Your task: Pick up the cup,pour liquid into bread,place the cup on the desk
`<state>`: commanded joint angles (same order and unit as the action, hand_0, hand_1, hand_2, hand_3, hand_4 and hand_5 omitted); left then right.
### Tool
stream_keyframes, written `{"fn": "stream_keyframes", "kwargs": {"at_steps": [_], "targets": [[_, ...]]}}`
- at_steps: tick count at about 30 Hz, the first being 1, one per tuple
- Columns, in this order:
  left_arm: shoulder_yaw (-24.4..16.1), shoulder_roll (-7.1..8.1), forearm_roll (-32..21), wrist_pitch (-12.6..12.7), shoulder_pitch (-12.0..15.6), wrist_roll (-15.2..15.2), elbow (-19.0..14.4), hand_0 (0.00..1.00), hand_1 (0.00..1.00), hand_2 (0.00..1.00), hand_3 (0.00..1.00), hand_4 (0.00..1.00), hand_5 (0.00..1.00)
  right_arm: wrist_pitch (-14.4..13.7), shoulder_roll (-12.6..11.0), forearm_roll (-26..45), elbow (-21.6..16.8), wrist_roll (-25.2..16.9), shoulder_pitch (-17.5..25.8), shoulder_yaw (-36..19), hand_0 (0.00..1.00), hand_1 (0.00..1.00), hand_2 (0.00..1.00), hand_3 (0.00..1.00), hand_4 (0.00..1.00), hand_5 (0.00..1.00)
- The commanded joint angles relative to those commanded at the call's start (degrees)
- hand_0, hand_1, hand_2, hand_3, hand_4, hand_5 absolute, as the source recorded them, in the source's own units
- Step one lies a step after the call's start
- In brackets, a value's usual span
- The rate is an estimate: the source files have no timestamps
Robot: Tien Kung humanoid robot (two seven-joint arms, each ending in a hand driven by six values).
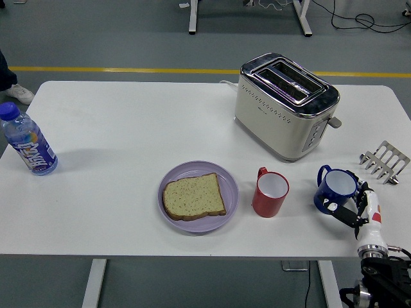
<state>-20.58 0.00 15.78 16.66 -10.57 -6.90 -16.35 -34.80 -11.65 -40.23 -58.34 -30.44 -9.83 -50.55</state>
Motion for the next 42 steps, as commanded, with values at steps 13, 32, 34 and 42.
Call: {"fn": "stream_keyframes", "kwargs": {"at_steps": [13, 32, 34, 42], "targets": [[0.4, 0.00, -0.8, 0.0, -0.2, 0.2, 0.0, 0.679, 0.683, 0.698, 0.542, 0.251, 0.998, -0.1, 0.2, 0.9, 0.2, -0.4, -0.8, 0.4, 0.849, 0.693, 0.752, 0.783, 0.976, 0.037], [0.5, 0.00, -0.9, 0.1, -0.4, 0.2, 0.0, 0.679, 0.683, 0.698, 0.542, 0.251, 0.998, -0.1, 0.5, 3.7, 1.4, -1.5, -1.7, 0.8, 0.770, 0.623, 0.681, 0.710, 0.957, 0.068], [0.5, 0.00, -0.9, 0.1, -0.4, 0.2, 0.0, 0.679, 0.683, 0.698, 0.542, 0.251, 0.998, 0.2, 0.5, 4.3, 1.4, -1.7, -1.7, 0.9, 0.770, 0.623, 0.681, 0.710, 0.957, 0.068], [0.6, 0.00, -1.1, 0.1, -0.4, 0.3, 0.0, 0.679, 0.683, 0.698, 0.542, 0.251, 0.998, 0.5, 0.5, 6.2, 1.5, -2.6, -1.7, 1.1, 0.687, 0.569, 0.612, 0.641, 0.804, 0.109]]}}
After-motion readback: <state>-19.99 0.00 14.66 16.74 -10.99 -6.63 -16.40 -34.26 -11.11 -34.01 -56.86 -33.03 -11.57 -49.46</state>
